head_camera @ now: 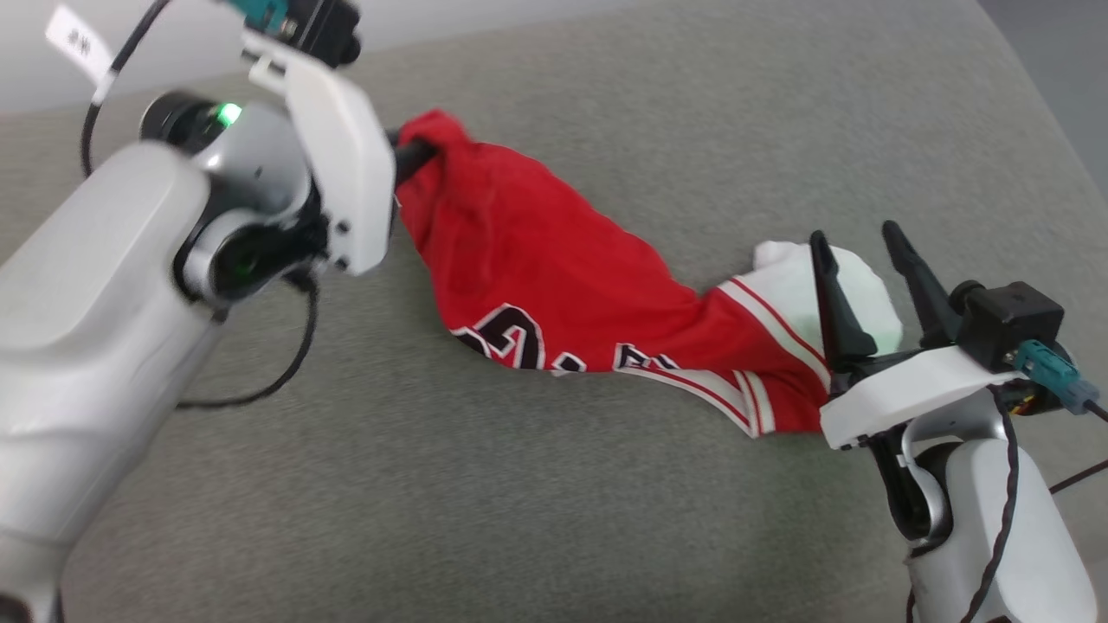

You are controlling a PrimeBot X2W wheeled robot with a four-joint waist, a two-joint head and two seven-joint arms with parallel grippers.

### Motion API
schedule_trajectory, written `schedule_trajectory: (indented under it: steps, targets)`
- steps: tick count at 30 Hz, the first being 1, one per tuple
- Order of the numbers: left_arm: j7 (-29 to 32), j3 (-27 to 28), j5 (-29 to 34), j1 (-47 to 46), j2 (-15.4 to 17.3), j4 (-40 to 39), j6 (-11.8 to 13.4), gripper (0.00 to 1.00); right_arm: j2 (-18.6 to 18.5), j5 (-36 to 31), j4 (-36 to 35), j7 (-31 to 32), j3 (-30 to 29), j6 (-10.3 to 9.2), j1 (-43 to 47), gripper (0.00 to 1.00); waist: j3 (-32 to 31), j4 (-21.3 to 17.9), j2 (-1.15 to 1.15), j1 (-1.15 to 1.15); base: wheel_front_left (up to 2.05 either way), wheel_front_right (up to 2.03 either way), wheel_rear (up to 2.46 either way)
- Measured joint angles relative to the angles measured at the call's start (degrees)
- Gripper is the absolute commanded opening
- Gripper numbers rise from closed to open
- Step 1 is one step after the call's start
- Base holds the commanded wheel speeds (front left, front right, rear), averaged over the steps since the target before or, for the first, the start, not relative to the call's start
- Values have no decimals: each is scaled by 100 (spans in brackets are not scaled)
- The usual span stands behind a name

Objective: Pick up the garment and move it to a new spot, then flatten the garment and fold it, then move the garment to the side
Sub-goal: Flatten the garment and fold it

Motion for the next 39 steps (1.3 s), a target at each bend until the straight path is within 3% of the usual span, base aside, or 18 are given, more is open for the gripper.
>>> schedule_trajectory:
  steps: [8,16,20,21,23,29,39]
  targets:
    - [-545,-103,270,-714,-519,803,-279,0,-2,252,238,-237,171,0,-153,100,318,-458,0,0,0,0,0]
    - [-1038,-571,550,-1078,-869,1514,-345,2,-2,469,482,-475,396,0,-350,100,640,-785,0,0,0,0,0]
    - [-895,-993,476,-1086,-924,1762,-353,46,0,558,613,-593,494,0,-446,100,777,-906,0,0,0,0,0]
    - [-822,-1071,419,-1087,-931,1817,-353,71,-1,583,642,-600,505,0,-455,100,799,-924,0,0,0,0,0]
    - [-708,-1238,335,-1093,-915,1881,-353,100,-1,589,680,-648,521,0,-472,100,830,-940,0,0,0,0,0]
    - [-503,-1496,-49,-1282,-713,1827,-353,100,1,537,704,-727,498,0,-578,100,808,-849,0,0,0,0,0]
    - [-105,-1818,-532,-1396,-64,1388,-353,100,1,263,467,-755,261,0,-512,100,531,-543,0,0,0,0,0]
